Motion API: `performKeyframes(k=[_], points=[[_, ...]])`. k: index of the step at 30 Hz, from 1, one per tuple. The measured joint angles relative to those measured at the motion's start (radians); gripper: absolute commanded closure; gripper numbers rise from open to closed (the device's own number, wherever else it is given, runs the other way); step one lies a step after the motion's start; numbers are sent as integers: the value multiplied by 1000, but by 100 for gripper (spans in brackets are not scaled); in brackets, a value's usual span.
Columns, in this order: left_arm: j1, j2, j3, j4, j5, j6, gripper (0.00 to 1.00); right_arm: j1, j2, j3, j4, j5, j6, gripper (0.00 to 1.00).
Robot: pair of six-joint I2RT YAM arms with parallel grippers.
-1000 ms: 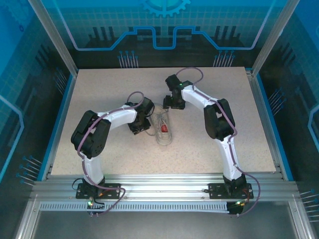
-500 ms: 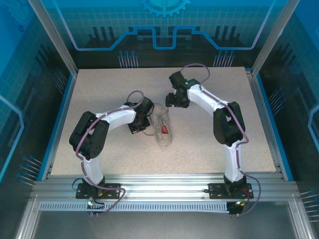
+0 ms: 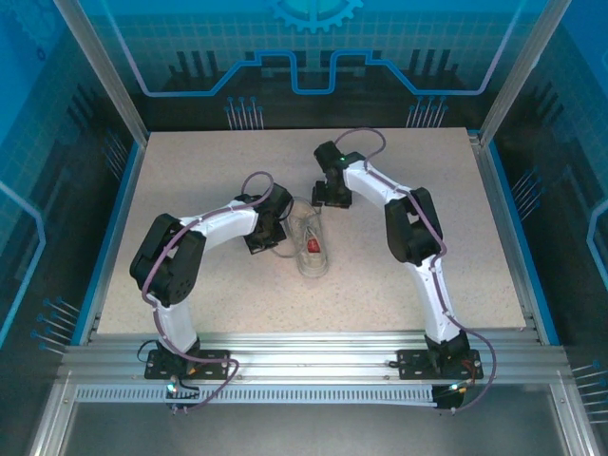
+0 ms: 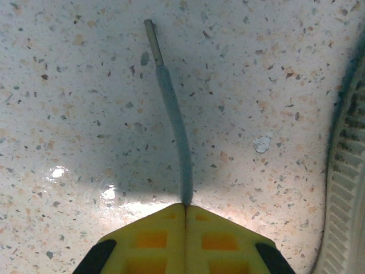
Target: Tie the shoes
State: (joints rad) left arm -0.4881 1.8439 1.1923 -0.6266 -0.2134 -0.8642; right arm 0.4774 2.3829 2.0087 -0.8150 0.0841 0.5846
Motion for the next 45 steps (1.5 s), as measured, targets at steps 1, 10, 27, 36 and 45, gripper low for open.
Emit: performKeyframes(k=[1, 10, 27, 36, 45], points=[[0, 0, 0, 0, 0, 2, 100, 0, 2, 6, -5, 8, 0, 44], [0, -15, 8, 0, 0, 33, 100, 0, 15, 10, -50, 67, -19, 80], [0, -219, -8, 91, 58, 165, 100, -19, -283, -370, 57, 35, -17, 81], [0, -258, -37, 189, 133, 188, 100, 7, -60, 58, -37, 38, -43, 71], [0, -216, -37, 207, 170, 195, 100, 28, 177, 330, -188, 78, -89, 62]])
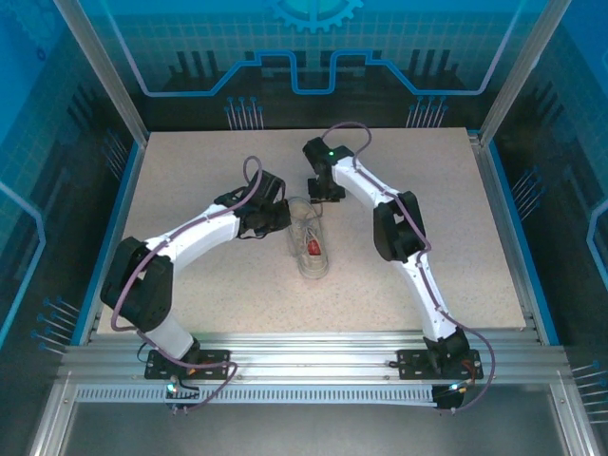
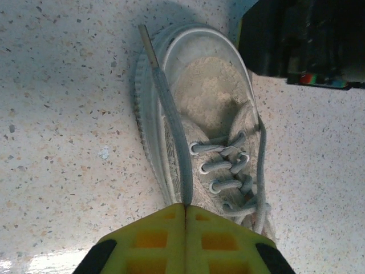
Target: Tie the shoes
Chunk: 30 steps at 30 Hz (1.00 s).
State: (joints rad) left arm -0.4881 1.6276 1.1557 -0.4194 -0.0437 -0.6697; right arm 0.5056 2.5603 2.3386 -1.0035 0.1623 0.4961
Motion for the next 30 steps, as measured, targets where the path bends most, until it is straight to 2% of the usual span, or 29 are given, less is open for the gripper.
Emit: performKeyframes(k=[3, 5, 8, 10, 11, 16, 21, 30], points=[[0, 9, 0, 1, 5, 4, 100, 0, 12, 23, -28, 20, -4, 63], [0, 15, 0, 2, 8, 13, 100, 0, 20, 23, -42, 29, -6, 69], [0, 23, 1, 3, 9, 18, 100, 0, 7, -1, -41, 30, -10, 84], [0, 27, 1, 3, 12, 21, 100, -1, -26, -63, -8, 24, -18, 97], [0, 27, 2, 3, 13, 23, 100, -2, -45, -98, 0, 23, -17, 100], [0, 25, 8, 13, 36, 60, 100, -18, -199, -369, 113, 13, -32, 100], [0, -26, -3, 64, 91, 113, 100, -43, -383, -610, 144, 23, -34, 100], [0, -212, -67, 186, 158, 224, 100, -29, -725, -770, 338, 38, -49, 100]])
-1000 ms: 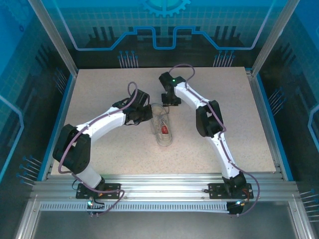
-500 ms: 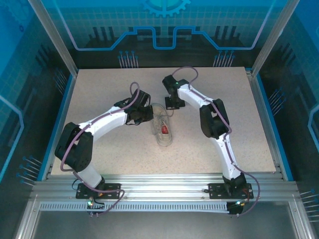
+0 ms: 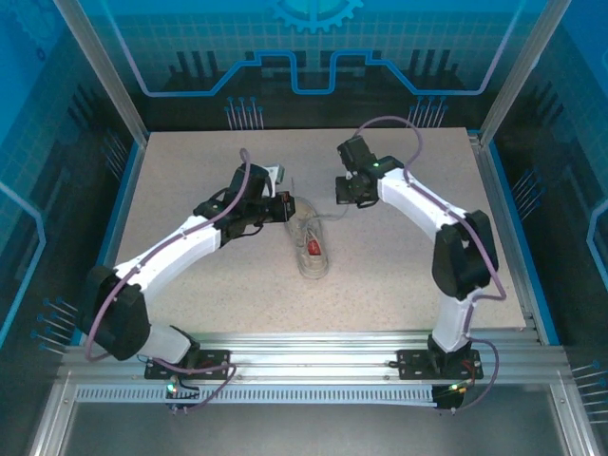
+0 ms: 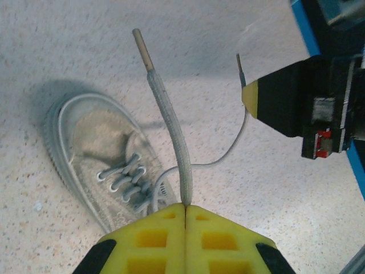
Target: Tie the shoes
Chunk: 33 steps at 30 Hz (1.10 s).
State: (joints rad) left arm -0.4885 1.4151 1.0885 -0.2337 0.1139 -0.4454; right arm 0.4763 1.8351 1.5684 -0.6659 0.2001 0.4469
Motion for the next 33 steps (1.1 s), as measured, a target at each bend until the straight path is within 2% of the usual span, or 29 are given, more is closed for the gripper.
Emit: performKeyframes(k=[10, 14, 17, 22, 28, 33], points=[[37, -157, -27, 8, -11, 66, 100, 14, -193, -95, 156, 21, -58, 100], [61, -220, -76, 52, 8, 113, 100, 14, -275, -154, 217, -17, -97, 100], [62, -238, -115, 106, 74, 183, 100, 14, -298, -152, 253, -83, -124, 100], [60, -225, -131, 151, 267, 338, 100, 14, -264, -90, 262, -241, -152, 100], [20, -110, -32, 58, 429, 501, 100, 14, -183, -25, 270, -394, -164, 100], [12, 8, 25, 5, 487, 539, 100, 14, -146, -16, 272, -482, -168, 100]])
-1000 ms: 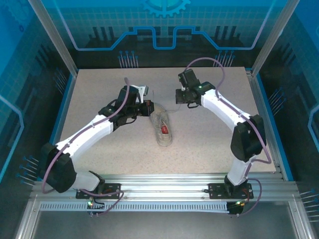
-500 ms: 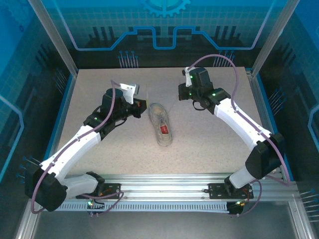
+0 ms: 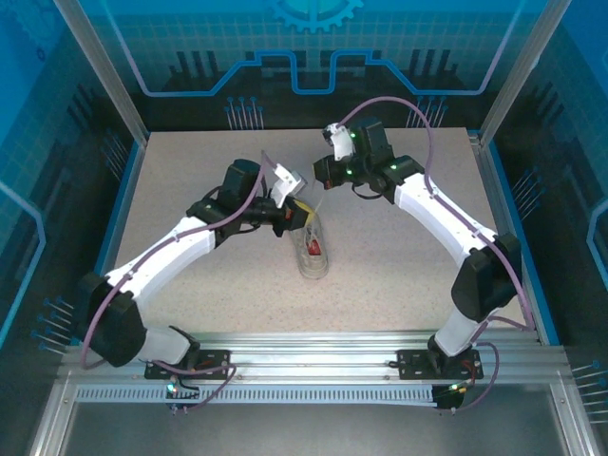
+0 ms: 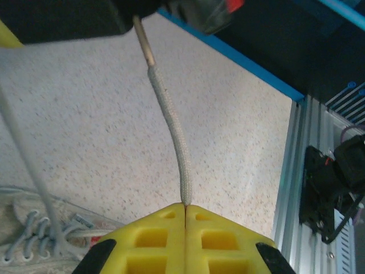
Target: Tie the shoes
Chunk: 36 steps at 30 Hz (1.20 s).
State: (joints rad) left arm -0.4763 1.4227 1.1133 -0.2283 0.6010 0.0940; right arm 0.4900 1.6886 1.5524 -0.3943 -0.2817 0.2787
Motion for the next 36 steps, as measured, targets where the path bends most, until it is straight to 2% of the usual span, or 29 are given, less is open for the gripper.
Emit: performKeyframes(k=[5, 15, 17, 21, 27, 32, 36], points=[[0, 124, 43, -27, 9, 3, 100, 0, 1, -3, 7, -41, -11, 100], [14, 292, 152, -109, -13, -23, 99, -31, 0, -93, 38, -26, -30, 100], [22, 293, 150, -98, -36, -46, 79, -30, 0, -114, 51, -26, -29, 100], [31, 290, 129, -62, -78, -83, 58, -31, 0, -159, 69, -25, -27, 100], [30, 225, 64, -38, -95, -94, 47, -33, 0, -181, 82, -26, -26, 100], [35, 105, 7, 17, -95, -105, 46, -33, 0, -181, 90, -41, -41, 100], [62, -6, -79, 105, -113, -189, 42, -31, -10, -181, 89, -49, -67, 100]])
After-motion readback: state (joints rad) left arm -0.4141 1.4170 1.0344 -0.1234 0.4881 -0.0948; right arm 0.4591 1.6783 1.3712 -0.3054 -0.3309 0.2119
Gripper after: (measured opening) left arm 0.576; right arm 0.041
